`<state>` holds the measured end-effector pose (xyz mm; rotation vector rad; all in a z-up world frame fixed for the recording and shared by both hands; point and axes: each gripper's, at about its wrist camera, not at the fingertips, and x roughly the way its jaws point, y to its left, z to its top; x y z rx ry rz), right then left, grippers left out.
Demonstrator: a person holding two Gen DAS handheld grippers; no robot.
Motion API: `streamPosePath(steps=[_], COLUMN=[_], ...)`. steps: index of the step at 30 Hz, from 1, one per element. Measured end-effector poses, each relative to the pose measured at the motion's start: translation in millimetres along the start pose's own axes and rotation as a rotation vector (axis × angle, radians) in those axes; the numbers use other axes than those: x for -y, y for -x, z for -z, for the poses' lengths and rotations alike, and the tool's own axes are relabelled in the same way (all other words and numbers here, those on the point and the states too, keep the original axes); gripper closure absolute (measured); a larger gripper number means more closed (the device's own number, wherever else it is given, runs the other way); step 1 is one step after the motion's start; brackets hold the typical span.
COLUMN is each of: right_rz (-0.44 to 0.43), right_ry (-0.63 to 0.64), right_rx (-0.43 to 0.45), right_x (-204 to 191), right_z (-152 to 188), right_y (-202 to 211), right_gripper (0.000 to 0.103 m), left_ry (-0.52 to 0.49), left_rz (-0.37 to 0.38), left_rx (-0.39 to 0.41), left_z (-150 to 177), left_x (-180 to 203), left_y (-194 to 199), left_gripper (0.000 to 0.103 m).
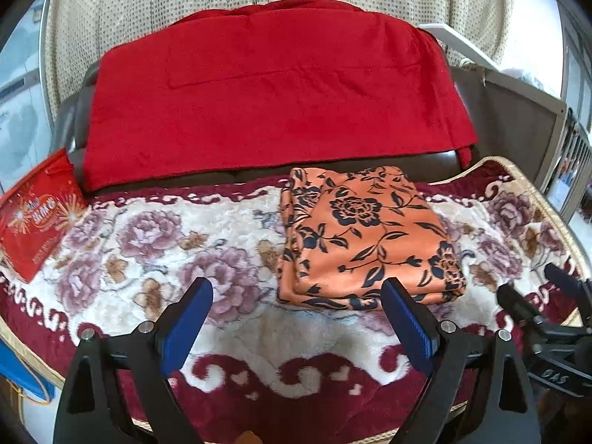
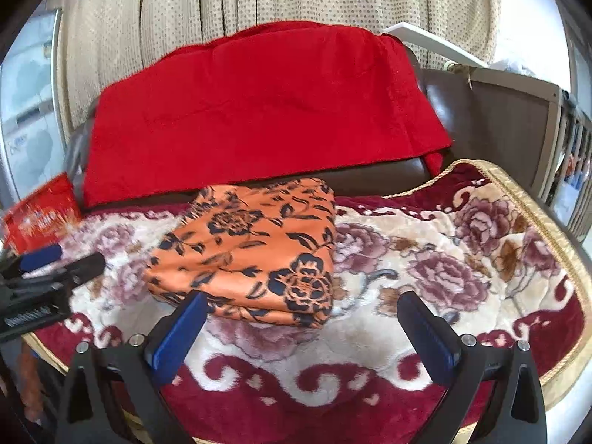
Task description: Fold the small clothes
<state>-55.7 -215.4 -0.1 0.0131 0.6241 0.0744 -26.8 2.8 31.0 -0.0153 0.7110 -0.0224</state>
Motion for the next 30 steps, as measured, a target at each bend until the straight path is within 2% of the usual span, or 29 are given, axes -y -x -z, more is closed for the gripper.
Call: streamPosePath(steps=[1,2,3,17,30], right_rz=[0.009,0.014,0.017,-0.007,-0.022], right_ry=[0.009,0.014,0.016,0.037,0.053], right_rx=[-0.008,-0.013,-0.016,-0.034,-0.040], right_x=[-0.2,0.3,0.4,-4.4,-8.0], right_z=[0.0,0.5,0.3,-6.2,-12.0], right_y=[-1.5,-2.5,-3.1,-11.8,-19.9], right_gripper=[0.000,0.000,0.000,0.000,0.000], left_ry=[-0.001,-0.004,-0.008,-0.050,-0.041], left_rz=[0.001,0.001,-0.001,-0.052,-0.025], left_rx=[0.001,-0.001,-0.003,0.034,0.031], left_z=[-0.7,-1.3,-2.1,-9.4,-16.7], left_x=[0.4,1.2,2.1,14.1,16.7], left_y=[-0.2,-0.9,-1.5,0.5,-7.5], left_gripper=[0.008,0.001,0.000,0.000,0.000])
